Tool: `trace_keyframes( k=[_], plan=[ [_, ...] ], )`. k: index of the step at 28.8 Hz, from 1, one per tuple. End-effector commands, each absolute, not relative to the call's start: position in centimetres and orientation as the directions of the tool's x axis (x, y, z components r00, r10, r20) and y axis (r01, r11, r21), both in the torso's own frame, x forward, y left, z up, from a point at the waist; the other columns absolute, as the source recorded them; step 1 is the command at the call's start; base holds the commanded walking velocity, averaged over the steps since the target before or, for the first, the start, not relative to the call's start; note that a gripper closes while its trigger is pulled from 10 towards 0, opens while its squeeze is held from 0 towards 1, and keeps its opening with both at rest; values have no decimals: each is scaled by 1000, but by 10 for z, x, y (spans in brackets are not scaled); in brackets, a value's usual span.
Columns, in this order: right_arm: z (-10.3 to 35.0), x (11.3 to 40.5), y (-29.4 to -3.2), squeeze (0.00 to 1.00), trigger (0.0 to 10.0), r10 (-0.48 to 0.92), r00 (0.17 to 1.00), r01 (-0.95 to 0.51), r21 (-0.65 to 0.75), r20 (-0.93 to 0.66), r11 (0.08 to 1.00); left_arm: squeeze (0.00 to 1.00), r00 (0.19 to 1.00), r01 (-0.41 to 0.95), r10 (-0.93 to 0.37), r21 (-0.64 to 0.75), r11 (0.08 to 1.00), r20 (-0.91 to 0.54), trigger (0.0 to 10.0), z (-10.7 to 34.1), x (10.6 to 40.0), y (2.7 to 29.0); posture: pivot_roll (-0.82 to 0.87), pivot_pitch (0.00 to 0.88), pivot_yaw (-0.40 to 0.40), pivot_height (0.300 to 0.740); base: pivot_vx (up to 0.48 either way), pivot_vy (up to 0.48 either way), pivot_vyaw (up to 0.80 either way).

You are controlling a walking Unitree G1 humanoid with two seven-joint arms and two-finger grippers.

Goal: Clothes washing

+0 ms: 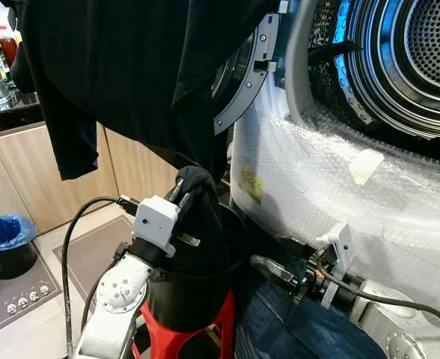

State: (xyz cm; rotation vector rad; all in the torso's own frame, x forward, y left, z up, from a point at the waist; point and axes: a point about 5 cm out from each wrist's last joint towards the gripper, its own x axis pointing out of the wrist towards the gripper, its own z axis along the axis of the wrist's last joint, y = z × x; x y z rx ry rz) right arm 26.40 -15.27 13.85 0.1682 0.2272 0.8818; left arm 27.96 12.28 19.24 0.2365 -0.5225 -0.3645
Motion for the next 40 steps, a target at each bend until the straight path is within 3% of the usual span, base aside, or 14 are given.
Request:
trace_keyframes(
  k=[1, 13, 19, 29, 40],
  plan=[
    [142, 268, -153, 0, 10000, 785, 608, -756, 218, -119, 618, 0, 743, 306, -438, 325, 895, 506, 10000, 214, 276, 115, -34, 0, -99, 740, 0, 0, 0],
    [143, 280, -168, 0, 10000, 783, 608, -763, 179, -127, 621, 0, 634, 411, -569, 395, 822, 524, 10000, 248, 274, 101, -32, 0, -82, 740, 0, 0, 0],
    [148, 285, -178, 0, 10000, 768, 632, -751, 164, -104, 640, 0, 582, 463, -561, 328, 824, 589, 10000, 277, 274, 100, -41, 0, -67, 740, 0, 0, 0],
    [156, 293, -186, 0, 10000, 753, 656, -738, 167, -50, 654, 0, 492, 488, -579, 344, 802, 650, 10000, 314, 281, 93, -48, 0, -46, 740, 0, 0, 0],
    [155, 275, -227, 0, 10000, 773, 600, -771, 112, -205, 627, 0, 521, 561, -647, 347, 751, 557, 10000, 298, 297, 94, -83, 0, -18, 740, 0, 0, 0]
  ],
)
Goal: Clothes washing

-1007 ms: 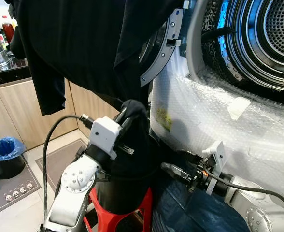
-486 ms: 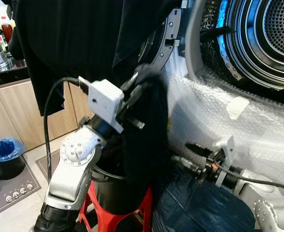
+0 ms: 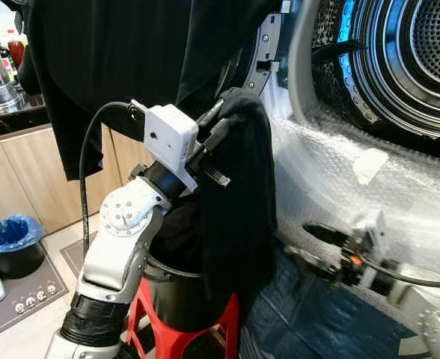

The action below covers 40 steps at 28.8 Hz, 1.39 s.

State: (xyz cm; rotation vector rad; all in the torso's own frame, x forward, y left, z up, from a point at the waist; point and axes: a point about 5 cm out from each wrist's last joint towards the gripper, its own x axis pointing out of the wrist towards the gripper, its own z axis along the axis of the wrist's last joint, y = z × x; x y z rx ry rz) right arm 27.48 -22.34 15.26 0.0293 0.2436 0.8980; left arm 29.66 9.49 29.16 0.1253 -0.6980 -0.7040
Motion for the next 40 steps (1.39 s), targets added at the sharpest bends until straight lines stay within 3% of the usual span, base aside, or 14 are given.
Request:
trace_keyframes(
  k=[1, 13, 14, 15, 19, 27, 40],
  plan=[
    [155, 275, -227, 0, 10000, 773, 600, -771, 112, -205, 627, 0, 521, 561, -647, 347, 751, 557, 10000, 298, 297, 94, -83, 0, -18, 740, 0, 0, 0],
    [157, 268, -222, 0, 10000, 811, 540, -811, 118, -226, 573, 0, 503, 594, -690, 372, 714, 521, 10000, 291, 302, 89, -89, 0, -11, 740, 0, 0, 0],
    [160, 267, -214, 0, 10000, 818, 535, -815, 129, -211, 565, 0, 537, 586, -698, 386, 712, 474, 10000, 284, 309, 82, -96, 0, 1, 740, 0, 0, 0],
    [165, 267, -204, 0, 10000, 819, 541, -812, 135, -189, 568, 0, 578, 571, -702, 409, 712, 416, 10000, 274, 319, 73, -99, 0, 3, 740, 0, 0, 0],
    [170, 274, -195, 0, 10000, 770, 622, -753, 162, -141, 638, 0, 593, 541, -686, 423, 727, 422, 10000, 273, 323, 58, -107, 0, 8, 740, 0, 0, 0],
    [175, 260, -186, 0, 10000, 750, 650, -726, 190, -125, 661, 0, 600, 537, -677, 414, 735, 426, 10000, 271, 330, 37, -138, 0, 24, 740, 0, 0, 0],
    [179, 269, -180, 0, 10000, 561, 824, -536, 211, -77, 817, 0, 530, 585, -701, 394, 709, 477, 10000, 284, 325, -1, -158, 0, 42, 740, 0, 0, 0]
  ],
)
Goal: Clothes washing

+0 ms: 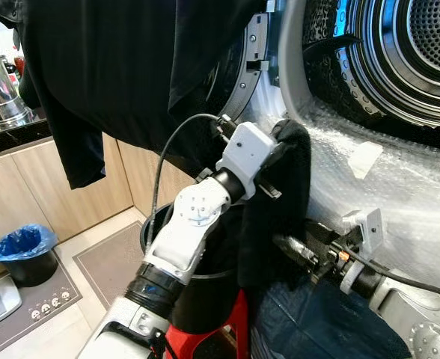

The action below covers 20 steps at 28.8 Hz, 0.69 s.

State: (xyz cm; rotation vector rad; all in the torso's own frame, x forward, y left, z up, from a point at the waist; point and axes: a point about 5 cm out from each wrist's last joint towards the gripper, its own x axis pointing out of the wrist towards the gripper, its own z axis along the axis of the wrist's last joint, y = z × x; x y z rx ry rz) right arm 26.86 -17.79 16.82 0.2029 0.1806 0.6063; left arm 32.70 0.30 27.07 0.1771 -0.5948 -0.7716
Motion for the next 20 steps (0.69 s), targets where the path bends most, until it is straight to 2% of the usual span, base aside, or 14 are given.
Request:
trace_keyframes(
  k=[1, 6, 15, 20],
  plan=[
    [180, 270, -181, 0, 10000, 549, 833, -525, 212, -72, 824, 0, 524, 592, -703, 387, 707, 481, 10000, 284, 324, -4, -159, 0, 43, 740, 0, 0, 0],
    [189, 275, -184, 0, 10000, 479, 877, -460, 240, -24, 855, 0, 498, 619, -709, 368, 694, 499, 10000, 283, 316, -19, -161, 0, 45, 740, 0, 0, 0],
    [194, 273, -172, 0, 10000, 456, 890, -439, 306, 17, 845, 0, 494, 597, -681, 358, 718, 541, 10000, 288, 311, -38, -165, 0, 39, 740, 0, 0, 0],
    [196, 266, -165, 0, 10000, 497, 866, -484, 315, 43, 816, 0, 484, 592, -685, 373, 715, 545, 10000, 287, 309, -45, -174, 0, 39, 740, 0, 0, 0]
  ],
)
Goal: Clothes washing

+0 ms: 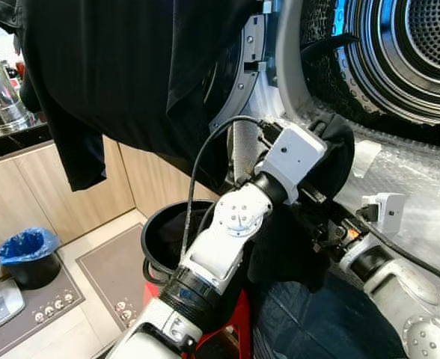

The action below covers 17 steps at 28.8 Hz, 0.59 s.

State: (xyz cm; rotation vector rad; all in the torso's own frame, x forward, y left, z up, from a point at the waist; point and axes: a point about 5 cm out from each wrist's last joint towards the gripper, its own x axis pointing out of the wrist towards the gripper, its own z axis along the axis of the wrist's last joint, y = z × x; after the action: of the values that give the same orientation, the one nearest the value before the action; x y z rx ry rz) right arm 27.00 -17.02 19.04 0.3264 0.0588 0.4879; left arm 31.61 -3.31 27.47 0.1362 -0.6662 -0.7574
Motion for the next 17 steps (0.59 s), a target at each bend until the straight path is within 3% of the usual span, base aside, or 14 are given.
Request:
trace_keyframes(
  k=[1, 6, 8, 17],
  plan=[
    [196, 266, -165, 0, 10000, 499, 865, -486, 317, 45, 814, 0, 484, 589, -684, 375, 716, 546, 10000, 287, 309, -45, -174, 0, 39, 740, 0, 0, 0],
    [201, 262, -162, 0, 10000, 505, 857, -506, 350, 102, 789, 0, 497, 568, -670, 377, 731, 551, 10000, 287, 310, -47, -180, 0, 37, 740, 0, 0, 0],
    [206, 259, -162, 0, 10000, 521, 837, -546, 301, 166, 782, 0, 518, 560, -660, 367, 743, 545, 10000, 287, 313, -47, -178, 0, 36, 740, 0, 0, 0],
    [202, 263, -147, 0, 10000, 482, 862, -507, 302, 157, 807, 0, 530, 551, -641, 349, 758, 555, 10000, 290, 314, -50, -169, 0, 29, 740, 0, 0, 0]
  ],
)
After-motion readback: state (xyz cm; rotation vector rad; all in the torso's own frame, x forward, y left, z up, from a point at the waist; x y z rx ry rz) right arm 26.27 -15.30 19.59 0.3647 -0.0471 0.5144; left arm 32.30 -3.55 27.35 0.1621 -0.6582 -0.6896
